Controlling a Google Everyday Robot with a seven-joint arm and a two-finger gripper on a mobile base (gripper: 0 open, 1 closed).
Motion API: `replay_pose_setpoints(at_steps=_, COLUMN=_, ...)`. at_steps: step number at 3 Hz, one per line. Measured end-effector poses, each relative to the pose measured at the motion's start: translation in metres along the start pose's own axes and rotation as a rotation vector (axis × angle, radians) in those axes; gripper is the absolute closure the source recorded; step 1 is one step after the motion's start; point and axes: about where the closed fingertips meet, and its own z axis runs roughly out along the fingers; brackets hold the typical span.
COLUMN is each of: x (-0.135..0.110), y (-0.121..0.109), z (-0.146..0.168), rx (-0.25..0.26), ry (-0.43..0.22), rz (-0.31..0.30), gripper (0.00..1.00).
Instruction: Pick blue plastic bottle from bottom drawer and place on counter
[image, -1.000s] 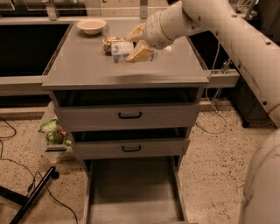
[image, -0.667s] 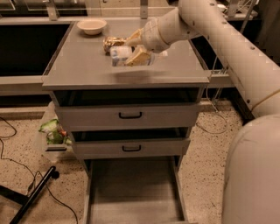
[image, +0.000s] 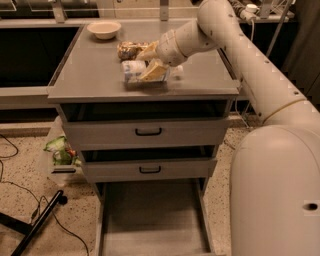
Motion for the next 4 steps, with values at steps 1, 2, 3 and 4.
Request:
replay_pose_setpoints(at_steps=1, x=0.0004, y=0.0000, z=0.0004, rx=-0.001, ry=-0.001, rz=0.001, gripper=0.81)
replay_pose_setpoints(at_steps=2, x=0.0004, y=0.0000, z=0.0004, rx=-0.001, ry=-0.001, rz=0.001, gripper=0.58)
replay_pose_setpoints(at_steps=3, x=0.0003, y=0.0000, z=0.0004, rx=-0.001, ry=-0.001, rz=0.001, gripper=0.35)
replay_pose_setpoints(at_steps=4, x=0.0003, y=0.0000, z=0.0004, rx=-0.001, ry=-0.001, rz=0.001, gripper=0.12)
